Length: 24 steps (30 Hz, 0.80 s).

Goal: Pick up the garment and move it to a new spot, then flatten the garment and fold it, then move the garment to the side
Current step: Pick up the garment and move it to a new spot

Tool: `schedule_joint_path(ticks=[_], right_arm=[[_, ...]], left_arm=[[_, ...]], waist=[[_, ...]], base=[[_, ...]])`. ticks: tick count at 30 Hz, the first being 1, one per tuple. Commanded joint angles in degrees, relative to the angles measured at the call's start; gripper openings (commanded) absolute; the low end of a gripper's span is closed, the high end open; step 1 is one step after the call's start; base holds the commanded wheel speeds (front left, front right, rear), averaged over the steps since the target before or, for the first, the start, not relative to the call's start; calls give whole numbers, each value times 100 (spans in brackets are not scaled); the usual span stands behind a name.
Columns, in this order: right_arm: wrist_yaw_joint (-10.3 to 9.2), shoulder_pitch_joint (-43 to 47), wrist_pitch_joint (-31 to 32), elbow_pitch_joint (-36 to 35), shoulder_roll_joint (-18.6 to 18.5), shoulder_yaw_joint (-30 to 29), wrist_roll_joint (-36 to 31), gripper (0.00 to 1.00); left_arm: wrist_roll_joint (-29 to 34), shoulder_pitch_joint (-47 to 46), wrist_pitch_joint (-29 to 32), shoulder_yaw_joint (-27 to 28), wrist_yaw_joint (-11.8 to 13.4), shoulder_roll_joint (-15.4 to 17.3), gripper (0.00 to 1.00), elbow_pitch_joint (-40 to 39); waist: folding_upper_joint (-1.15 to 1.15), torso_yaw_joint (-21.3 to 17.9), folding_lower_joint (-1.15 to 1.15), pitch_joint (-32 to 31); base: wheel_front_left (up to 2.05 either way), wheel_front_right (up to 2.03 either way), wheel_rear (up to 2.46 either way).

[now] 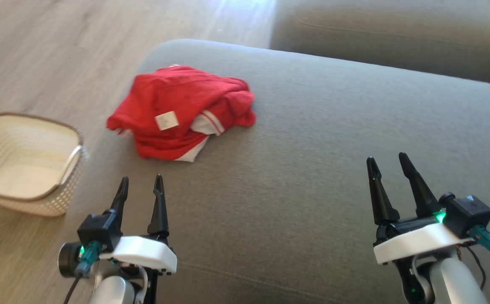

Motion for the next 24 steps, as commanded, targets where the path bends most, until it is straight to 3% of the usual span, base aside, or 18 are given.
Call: schedule_joint_path(ticks=[1, 8, 12, 24], right_arm=[[-1, -114, -52, -161, -41, 139, 1, 100], [-1, -114, -52, -132, -41, 251, 6, 100], [-1, -133, -52, -124, -41, 334, 47, 100], [-1, -143, -52, -144, -41, 328, -34, 100]], left_arm=[[11, -91, -69, 183, 13, 4, 100, -199], [-27, -30, -69, 230, 63, 4, 100, -264], [45, -14, -69, 164, -87, 4, 100, -242], [41, -24, -69, 521, -30, 4, 100, -280]], waist=[[0, 272, 0, -30], [0, 645, 0, -58], [0, 711, 0, -63], [0, 478, 0, 3]], base=[[0, 0, 0], [0, 0, 0], [0, 0, 0], [0, 0, 0]])
